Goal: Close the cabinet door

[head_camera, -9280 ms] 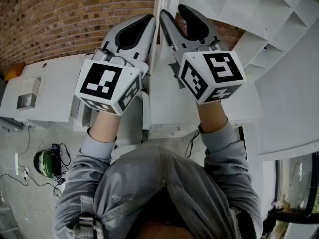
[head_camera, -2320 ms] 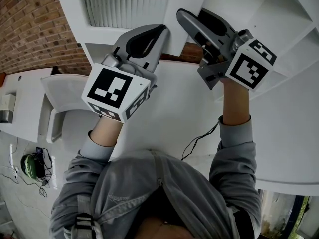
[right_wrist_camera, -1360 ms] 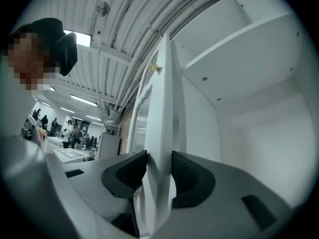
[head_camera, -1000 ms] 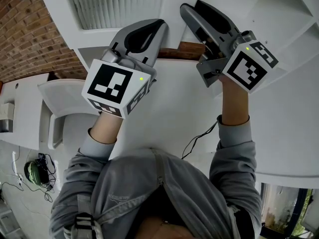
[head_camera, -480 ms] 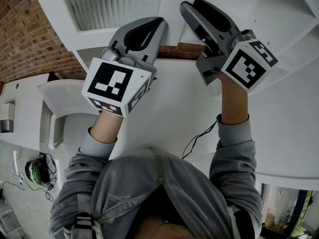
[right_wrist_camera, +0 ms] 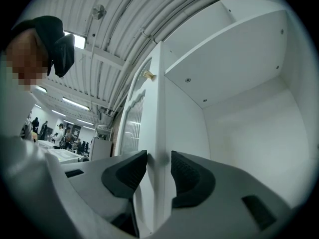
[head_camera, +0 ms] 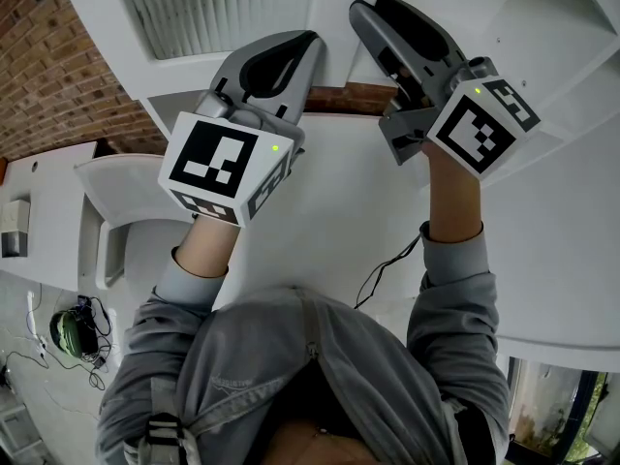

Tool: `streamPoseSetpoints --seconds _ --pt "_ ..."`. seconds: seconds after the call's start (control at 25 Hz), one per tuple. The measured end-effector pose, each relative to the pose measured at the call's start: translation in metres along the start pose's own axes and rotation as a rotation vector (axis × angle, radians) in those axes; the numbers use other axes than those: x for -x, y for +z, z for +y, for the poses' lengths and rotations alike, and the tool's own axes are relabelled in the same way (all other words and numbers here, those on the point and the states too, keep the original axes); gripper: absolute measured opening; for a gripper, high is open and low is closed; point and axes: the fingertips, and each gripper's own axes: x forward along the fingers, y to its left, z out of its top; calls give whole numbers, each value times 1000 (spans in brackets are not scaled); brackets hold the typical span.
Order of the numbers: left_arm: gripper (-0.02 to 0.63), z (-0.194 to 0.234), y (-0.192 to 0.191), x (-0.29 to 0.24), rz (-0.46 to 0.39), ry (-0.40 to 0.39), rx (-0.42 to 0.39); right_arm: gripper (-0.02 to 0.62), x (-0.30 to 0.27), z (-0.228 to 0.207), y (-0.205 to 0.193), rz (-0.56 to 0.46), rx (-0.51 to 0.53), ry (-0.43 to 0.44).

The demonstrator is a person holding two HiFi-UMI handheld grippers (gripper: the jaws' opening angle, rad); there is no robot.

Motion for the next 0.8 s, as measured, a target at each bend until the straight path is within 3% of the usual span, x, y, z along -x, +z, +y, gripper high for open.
streamPoseSetpoints --seconds 0.2,0.48,0.8 --pt "6 2 0 1 -1 1 8 158 4 -1 0 4 46 -58" --pt "6 -1 0 2 1 1 9 54 26 -2 -2 0 74 -145" --pt "6 6 -2 3 11 11 -2 28 44 8 1 -15 105 -209"
